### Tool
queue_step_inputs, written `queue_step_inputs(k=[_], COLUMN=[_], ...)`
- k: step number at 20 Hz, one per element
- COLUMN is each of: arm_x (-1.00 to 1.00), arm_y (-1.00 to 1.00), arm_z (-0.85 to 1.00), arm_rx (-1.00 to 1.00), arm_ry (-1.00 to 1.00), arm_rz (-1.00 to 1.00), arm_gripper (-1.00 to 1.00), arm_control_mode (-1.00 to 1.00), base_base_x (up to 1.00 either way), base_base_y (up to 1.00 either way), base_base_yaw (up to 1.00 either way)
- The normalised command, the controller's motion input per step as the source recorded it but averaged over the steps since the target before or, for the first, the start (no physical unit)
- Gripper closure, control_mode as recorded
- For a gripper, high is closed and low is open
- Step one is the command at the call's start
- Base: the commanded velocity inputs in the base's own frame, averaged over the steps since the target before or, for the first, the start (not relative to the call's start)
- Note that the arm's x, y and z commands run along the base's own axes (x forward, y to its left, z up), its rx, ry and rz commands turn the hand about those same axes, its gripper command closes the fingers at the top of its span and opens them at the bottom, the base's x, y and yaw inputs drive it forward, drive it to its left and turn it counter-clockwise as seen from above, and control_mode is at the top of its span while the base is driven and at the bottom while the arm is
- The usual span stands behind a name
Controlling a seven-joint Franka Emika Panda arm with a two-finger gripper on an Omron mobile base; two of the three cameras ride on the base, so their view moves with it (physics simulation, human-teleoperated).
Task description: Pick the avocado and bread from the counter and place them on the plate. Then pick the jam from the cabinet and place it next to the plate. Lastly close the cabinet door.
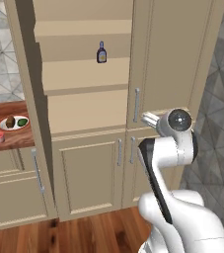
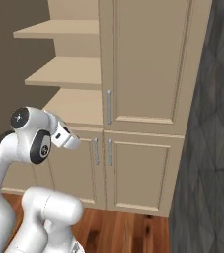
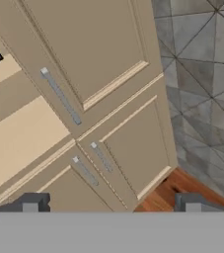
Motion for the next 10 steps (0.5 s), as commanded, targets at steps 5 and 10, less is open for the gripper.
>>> queue_step_inputs(k=[5,10], arm_x=[-0.71,-0.57], arm_y=[0.07,0.22], arm_z=[0.04,0.11], arm_rx=[0.0,0.0], arm_ry=[-0.27,-0.23], arm_rz=[0.0,0.0], arm_gripper=[-1.0,-1.0], arm_control_mode=[-1.0,-1.0], base_base_x=[0.0,0.0], base_base_y=[0.0,0.0], base_base_yaw=[0.0,0.0])
